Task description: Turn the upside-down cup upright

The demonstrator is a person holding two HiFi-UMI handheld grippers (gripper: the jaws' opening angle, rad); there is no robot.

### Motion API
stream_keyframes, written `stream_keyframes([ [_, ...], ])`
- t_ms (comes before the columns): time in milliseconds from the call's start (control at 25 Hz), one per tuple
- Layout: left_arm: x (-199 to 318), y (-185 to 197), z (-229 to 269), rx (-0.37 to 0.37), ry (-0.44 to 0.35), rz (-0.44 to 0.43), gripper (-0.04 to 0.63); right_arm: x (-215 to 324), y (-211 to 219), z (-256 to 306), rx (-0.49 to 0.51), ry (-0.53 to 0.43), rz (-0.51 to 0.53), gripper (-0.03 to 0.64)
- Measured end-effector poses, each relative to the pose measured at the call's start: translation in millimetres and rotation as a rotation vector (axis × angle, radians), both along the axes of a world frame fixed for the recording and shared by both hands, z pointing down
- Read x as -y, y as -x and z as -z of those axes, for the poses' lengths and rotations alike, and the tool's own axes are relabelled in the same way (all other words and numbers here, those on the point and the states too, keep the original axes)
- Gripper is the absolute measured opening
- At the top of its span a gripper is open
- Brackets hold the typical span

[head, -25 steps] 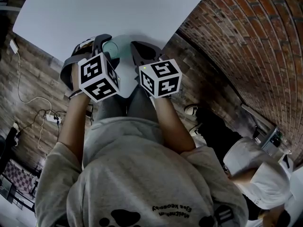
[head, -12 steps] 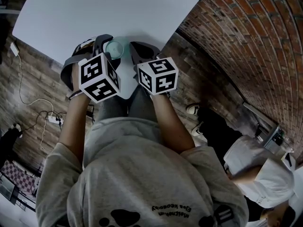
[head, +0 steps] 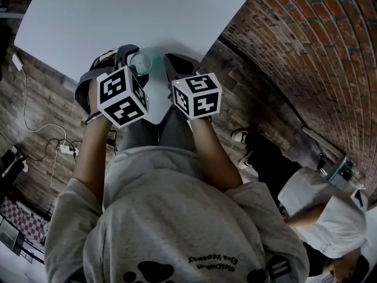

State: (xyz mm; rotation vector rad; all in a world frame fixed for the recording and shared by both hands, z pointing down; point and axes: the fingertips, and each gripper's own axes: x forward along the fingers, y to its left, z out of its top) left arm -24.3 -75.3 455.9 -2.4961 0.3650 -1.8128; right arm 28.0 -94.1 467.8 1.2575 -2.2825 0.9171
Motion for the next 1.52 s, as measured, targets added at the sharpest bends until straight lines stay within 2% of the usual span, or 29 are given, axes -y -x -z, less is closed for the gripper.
stream_keyframes([
  [200,-1.3,3.4,-2.6,0.029,0.018,-0.012,0.319,-9.4,-9.6,12.4,-0.039,-0.028,0.009,0.006],
  [960,-2.8,-2.4,-22.6,0.103,0.065,-0.047,0.319,-22.4,-33.6,25.0,-0.021,-0.043,-0.046,0.006],
  [1520,-4.0,-5.0,-27.3,0.086,0.065,-0.035,0.322,-23.8,-33.3,24.8,-0.009,-0.040,-0.053,0.006],
])
